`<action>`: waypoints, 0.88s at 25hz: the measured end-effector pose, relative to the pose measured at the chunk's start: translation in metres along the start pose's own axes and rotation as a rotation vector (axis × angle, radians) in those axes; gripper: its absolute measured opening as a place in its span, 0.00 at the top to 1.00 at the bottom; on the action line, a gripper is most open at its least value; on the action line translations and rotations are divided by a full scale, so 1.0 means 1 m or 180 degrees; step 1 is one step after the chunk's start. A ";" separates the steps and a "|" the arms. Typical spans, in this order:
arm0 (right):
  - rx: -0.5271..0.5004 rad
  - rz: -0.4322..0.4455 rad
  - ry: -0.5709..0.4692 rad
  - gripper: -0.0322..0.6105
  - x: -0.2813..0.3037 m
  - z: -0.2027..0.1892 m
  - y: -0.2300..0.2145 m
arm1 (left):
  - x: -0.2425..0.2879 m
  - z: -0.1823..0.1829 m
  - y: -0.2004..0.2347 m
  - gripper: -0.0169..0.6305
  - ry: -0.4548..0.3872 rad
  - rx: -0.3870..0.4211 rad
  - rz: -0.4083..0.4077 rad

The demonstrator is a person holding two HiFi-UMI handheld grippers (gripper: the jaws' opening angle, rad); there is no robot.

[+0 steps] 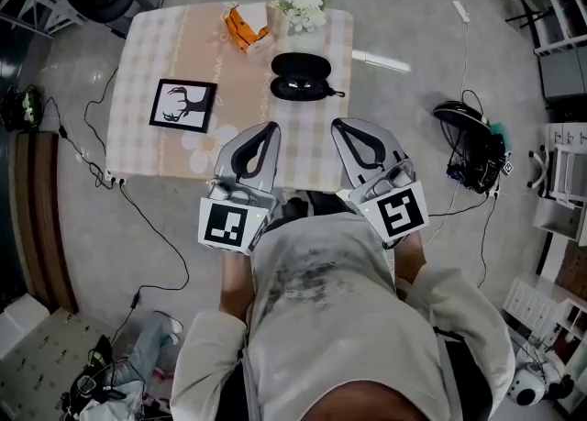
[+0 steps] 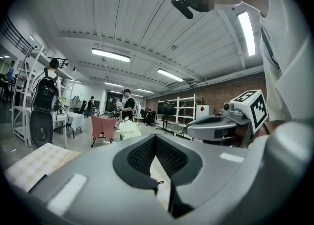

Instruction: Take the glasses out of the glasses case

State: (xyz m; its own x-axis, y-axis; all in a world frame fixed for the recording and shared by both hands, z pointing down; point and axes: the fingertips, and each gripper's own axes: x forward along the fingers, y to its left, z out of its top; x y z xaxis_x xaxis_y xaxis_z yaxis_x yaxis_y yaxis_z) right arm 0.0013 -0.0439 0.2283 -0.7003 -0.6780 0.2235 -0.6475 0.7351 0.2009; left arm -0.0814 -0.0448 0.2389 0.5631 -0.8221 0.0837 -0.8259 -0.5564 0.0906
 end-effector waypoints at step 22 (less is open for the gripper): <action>0.0014 0.0291 0.0204 0.92 0.062 -0.042 -0.053 | 0.058 -0.037 0.038 0.96 0.0387 -0.0092 0.0289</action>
State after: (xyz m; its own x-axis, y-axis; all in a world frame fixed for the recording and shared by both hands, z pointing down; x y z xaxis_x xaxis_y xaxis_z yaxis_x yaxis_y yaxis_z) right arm 0.0047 -0.1243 0.2714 -0.7359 -0.6064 0.3013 -0.5833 0.7937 0.1727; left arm -0.0786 -0.1090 0.2841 0.4867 -0.8474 0.2123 -0.8735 -0.4752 0.1056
